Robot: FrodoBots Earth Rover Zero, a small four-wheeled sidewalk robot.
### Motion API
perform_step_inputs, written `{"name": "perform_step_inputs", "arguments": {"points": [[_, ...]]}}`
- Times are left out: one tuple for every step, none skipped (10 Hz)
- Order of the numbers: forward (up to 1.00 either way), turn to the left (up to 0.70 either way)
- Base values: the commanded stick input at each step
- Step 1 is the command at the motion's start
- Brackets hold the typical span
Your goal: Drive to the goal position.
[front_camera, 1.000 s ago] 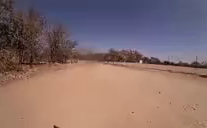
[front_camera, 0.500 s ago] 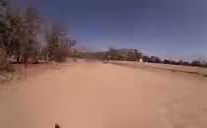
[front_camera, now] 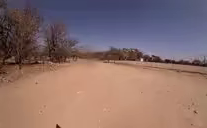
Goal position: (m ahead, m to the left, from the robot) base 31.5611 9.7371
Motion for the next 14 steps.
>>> {"name": "perform_step_inputs", "arguments": {"points": [[1.0, 0.0], [1.0, 0.0], [1.0, 0.0], [1.0, 0.08], [1.0, 0.21], [1.0, 0.27], [1.0, 0.27], [1.0, 0.0], [1.0, 0.0], [1.0, 0.0], [1.0, 0.0], [1.0, 0.0], [1.0, 0.27], [1.0, 0.27]]}}
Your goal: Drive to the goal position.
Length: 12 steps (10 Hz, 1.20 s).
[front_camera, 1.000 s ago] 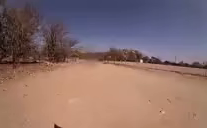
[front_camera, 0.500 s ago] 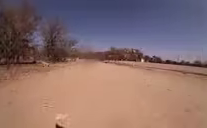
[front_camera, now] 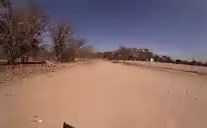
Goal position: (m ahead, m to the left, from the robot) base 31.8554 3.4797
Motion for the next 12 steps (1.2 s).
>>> {"name": "perform_step_inputs", "arguments": {"points": [[1.0, 0.26], [1.0, 0.21], [1.0, 0.15], [1.0, 0.1], [1.0, 0.04], [1.0, 0.0], [1.0, 0.0], [1.0, 0.0], [1.0, 0.0], [1.0, 0.0], [1.0, 0.0], [1.0, 0.0]]}}
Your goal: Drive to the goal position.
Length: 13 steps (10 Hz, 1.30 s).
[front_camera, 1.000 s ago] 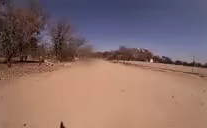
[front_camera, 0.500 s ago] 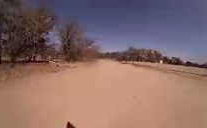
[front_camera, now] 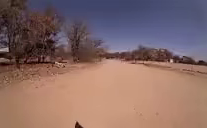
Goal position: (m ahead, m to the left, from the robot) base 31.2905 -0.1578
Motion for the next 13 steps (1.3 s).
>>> {"name": "perform_step_inputs", "arguments": {"points": [[1.0, 0.0], [1.0, 0.0], [1.0, -0.01], [1.0, -0.12], [1.0, -0.23], [1.0, -0.27], [1.0, -0.27], [1.0, 0.0], [1.0, 0.0], [1.0, 0.0], [1.0, 0.0], [1.0, 0.0], [1.0, 0.0]]}}
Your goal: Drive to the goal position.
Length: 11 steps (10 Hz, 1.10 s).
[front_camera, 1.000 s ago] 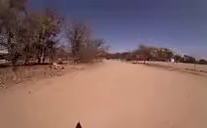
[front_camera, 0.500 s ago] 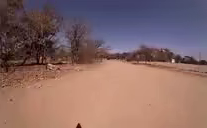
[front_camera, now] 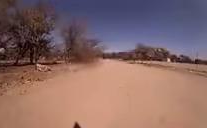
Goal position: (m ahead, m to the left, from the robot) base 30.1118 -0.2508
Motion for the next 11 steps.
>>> {"name": "perform_step_inputs", "arguments": {"points": [[1.0, 0.0], [1.0, 0.0], [1.0, 0.0], [1.0, 0.0], [1.0, -0.19], [1.0, -0.08], [1.0, 0.0], [1.0, 0.0], [1.0, 0.0], [1.0, 0.0], [1.0, 0.0]]}}
